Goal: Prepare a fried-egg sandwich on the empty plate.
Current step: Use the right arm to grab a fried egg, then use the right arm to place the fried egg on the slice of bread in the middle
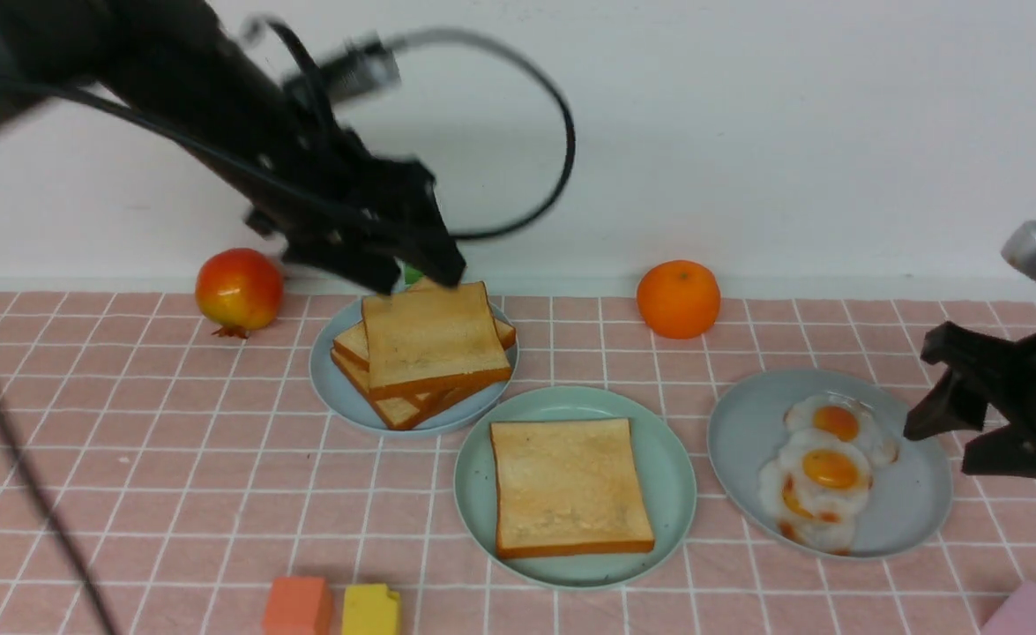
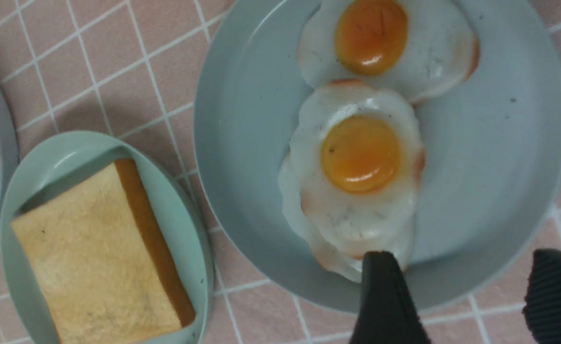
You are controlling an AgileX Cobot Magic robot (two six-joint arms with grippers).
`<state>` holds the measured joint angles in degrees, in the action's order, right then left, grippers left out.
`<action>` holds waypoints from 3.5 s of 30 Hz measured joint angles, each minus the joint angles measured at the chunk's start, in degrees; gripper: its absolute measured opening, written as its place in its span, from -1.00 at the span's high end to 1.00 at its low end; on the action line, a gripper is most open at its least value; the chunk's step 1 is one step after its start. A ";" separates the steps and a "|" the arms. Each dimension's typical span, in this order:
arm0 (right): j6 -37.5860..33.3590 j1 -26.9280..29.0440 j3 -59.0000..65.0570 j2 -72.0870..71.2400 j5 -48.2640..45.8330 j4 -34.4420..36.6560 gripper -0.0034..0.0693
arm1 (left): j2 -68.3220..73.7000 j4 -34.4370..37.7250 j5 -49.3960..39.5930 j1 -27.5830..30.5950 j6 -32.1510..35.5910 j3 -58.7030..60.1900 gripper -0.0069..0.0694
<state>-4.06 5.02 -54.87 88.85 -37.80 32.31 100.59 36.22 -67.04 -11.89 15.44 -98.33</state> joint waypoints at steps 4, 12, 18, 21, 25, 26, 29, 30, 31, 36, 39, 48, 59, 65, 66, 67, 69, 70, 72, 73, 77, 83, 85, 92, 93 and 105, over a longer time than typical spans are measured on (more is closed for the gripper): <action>-5.45 0.73 0.00 4.10 2.25 6.32 -0.25 | -12.61 -1.58 4.89 -2.00 4.77 9.64 -0.47; -13.04 0.94 0.00 11.86 6.34 13.97 -0.25 | -34.71 -1.76 28.54 -9.68 16.26 37.66 -0.14; -17.40 0.94 0.00 14.50 7.11 19.56 -0.25 | -34.07 -0.11 30.18 -11.69 18.59 42.73 0.10; -20.07 0.94 0.00 15.86 7.52 23.01 -0.25 | -31.73 3.50 30.99 -12.69 21.51 42.92 0.23; -20.99 0.94 0.00 17.23 7.62 25.19 -0.25 | -29.18 9.48 30.97 -14.31 26.73 42.92 0.27; -20.99 0.94 0.00 17.36 7.62 25.60 -0.25 | -28.80 10.86 30.83 -14.64 28.05 42.92 0.27; -21.15 1.01 0.00 17.36 7.63 25.66 -0.25 | -28.20 14.40 30.11 -14.92 31.42 42.98 0.27; -21.22 1.01 0.00 17.36 7.63 25.66 -0.25 | -28.20 14.93 30.11 -14.92 31.85 42.98 0.27; -21.27 1.01 0.00 17.36 7.63 25.66 -0.25 | -28.20 15.31 30.11 -14.92 32.16 42.98 0.27; -21.95 2.44 0.00 17.40 6.37 25.83 -0.25 | -28.07 16.09 30.11 -14.92 32.88 42.98 0.25; -23.84 3.54 0.00 17.40 4.45 26.54 -0.25 | -27.93 16.13 30.11 -14.92 32.95 42.98 0.24; -35.73 7.37 1.53 17.40 0.21 36.51 -0.25 | -27.88 16.25 29.19 -14.92 32.95 42.98 0.22; -37.92 7.43 3.79 17.78 3.05 39.61 -0.24 | -27.88 16.25 28.10 -14.92 32.95 42.98 0.20; -38.22 7.55 3.79 19.56 2.01 43.15 -0.03 | -27.88 16.29 27.97 -14.92 32.95 42.98 0.20; -38.18 7.55 3.79 19.64 1.94 43.31 -0.02 | -27.88 16.29 27.92 -14.92 32.95 42.98 0.20; -38.57 7.60 3.79 19.96 1.59 44.00 0.04 | -27.88 16.29 27.84 -14.92 32.95 42.98 0.20; -39.27 7.71 3.73 20.55 1.05 44.91 0.23 | -27.88 16.29 27.84 -14.92 32.95 42.98 0.20; -39.43 7.77 3.73 20.62 1.00 45.11 0.31 | -27.88 16.29 27.84 -14.92 32.95 42.98 0.20; -39.76 7.81 3.73 20.72 1.06 45.10 0.54 | -27.88 16.29 27.84 -14.92 32.95 42.98 0.19; -39.85 7.81 3.73 20.73 1.06 45.10 0.56 | -27.88 16.29 27.84 -14.92 32.95 42.98 0.19; -40.31 7.81 3.73 20.77 1.00 44.83 0.68 | -27.88 16.29 27.84 -14.92 32.95 42.98 0.19; -41.84 7.81 3.73 20.77 1.05 44.42 0.68 | -27.88 15.85 27.80 -14.92 31.98 42.98 0.19; -42.74 7.81 3.73 20.64 1.15 44.20 0.68 | -27.88 15.58 27.80 -14.92 31.74 42.98 0.19; -43.68 7.81 3.79 17.51 1.57 42.21 0.68 | -27.88 15.39 27.67 -14.92 31.69 42.98 0.19; -43.68 7.81 3.79 17.09 1.56 42.22 0.68 | -27.88 15.39 27.62 -14.92 31.69 42.98 0.19; -43.68 2.30 3.79 10.30 -2.93 44.77 0.68 | -27.88 15.20 27.87 -13.30 29.71 42.98 0.19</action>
<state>-47.74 7.32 -51.08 99.15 -40.73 77.08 72.71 51.42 -39.17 -25.19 45.15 -55.35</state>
